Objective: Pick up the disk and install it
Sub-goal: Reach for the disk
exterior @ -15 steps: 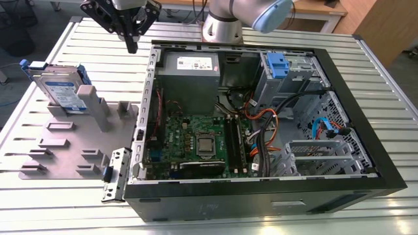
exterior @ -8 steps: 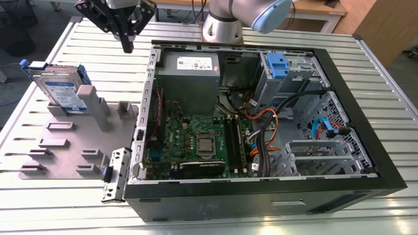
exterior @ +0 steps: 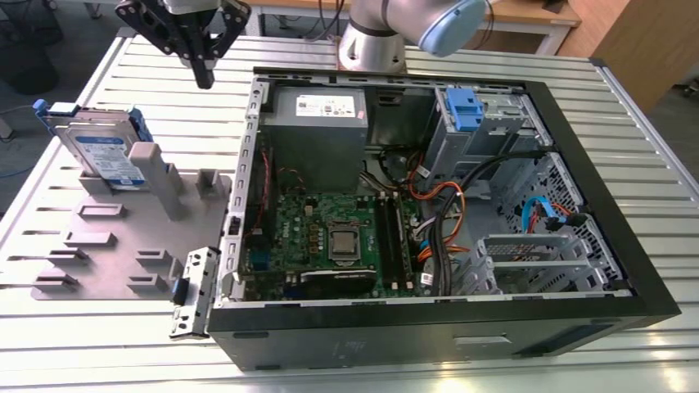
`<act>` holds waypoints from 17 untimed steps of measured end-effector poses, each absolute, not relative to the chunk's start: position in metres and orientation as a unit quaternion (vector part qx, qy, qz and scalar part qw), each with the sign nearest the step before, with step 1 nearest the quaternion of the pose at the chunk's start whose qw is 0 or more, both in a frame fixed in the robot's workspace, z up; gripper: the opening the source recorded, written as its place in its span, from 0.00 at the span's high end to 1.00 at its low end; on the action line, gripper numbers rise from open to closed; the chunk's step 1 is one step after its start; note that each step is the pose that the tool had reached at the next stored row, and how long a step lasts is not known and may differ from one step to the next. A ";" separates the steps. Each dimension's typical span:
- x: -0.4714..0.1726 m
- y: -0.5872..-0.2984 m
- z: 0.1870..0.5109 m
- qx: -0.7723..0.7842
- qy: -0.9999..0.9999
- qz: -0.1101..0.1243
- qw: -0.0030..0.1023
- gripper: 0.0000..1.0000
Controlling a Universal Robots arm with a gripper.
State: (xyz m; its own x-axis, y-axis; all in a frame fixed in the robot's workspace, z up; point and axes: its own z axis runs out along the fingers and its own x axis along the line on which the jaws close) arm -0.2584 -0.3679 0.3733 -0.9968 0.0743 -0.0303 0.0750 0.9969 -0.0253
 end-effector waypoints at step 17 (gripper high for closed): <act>-0.300 -0.352 0.368 0.037 0.999 -0.023 0.015 0.89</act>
State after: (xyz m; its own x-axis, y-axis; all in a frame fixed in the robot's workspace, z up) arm -0.2996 -0.3518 0.3675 -0.9968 0.0736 -0.0324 0.0750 0.9962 -0.0452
